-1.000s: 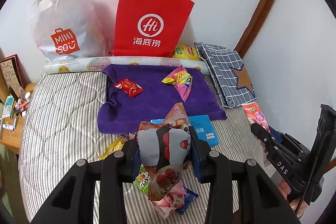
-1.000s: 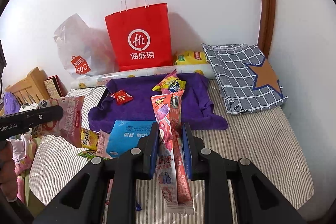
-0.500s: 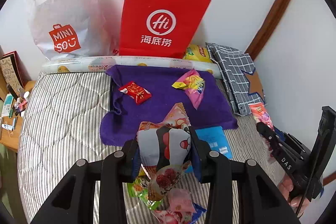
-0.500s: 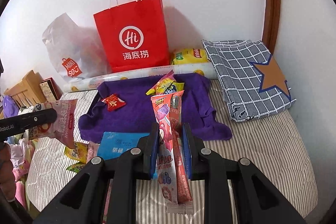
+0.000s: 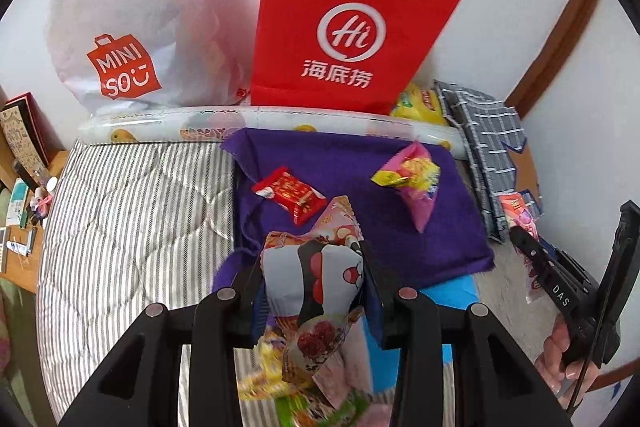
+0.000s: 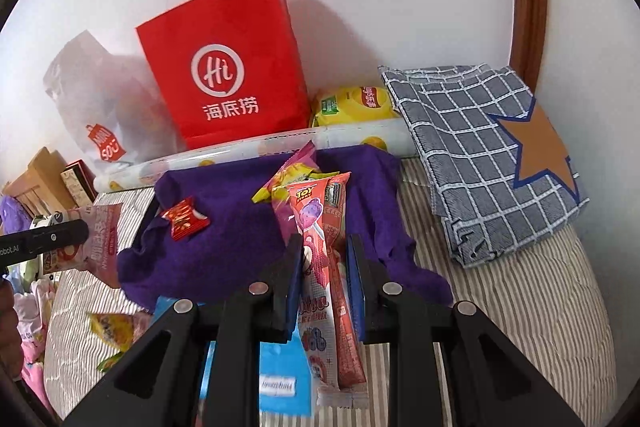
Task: Organize snacks
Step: 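Carry the panda bag and pink stick with both tools over the purple towel, then lower both held snacks onto the purple towel and open both tools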
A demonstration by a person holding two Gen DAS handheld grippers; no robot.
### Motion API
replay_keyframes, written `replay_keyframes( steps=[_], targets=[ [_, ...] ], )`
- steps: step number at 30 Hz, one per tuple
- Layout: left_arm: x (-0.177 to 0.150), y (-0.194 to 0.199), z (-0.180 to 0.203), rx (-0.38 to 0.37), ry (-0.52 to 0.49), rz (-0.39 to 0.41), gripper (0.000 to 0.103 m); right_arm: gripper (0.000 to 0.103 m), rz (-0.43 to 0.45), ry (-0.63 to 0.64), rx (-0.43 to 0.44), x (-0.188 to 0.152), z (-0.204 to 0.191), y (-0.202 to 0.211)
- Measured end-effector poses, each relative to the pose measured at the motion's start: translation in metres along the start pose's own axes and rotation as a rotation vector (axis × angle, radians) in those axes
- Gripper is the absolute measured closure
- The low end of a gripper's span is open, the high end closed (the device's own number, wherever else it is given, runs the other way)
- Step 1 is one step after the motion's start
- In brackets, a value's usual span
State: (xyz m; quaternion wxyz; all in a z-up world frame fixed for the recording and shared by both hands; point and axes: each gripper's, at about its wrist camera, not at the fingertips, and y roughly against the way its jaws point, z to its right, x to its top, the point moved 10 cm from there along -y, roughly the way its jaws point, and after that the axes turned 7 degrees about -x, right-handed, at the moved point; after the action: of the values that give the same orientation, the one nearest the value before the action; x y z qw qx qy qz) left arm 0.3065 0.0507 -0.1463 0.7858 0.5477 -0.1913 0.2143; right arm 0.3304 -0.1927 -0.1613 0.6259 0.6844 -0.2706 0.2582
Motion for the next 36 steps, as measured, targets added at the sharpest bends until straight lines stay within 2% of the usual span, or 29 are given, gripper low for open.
replay_keyframes(
  steps=[16,36],
  targets=[
    [0.013,-0.086,-0.015,-0.045,0.021,-0.127,0.066,0.082,-0.077,0.023,-0.014,0.009,-0.005,-0.085],
    [0.008,-0.123,-0.012,-0.033,-0.015,-0.205,0.065,0.080,-0.144,0.035,-0.019,-0.003,-0.002,-0.118]
  ],
)
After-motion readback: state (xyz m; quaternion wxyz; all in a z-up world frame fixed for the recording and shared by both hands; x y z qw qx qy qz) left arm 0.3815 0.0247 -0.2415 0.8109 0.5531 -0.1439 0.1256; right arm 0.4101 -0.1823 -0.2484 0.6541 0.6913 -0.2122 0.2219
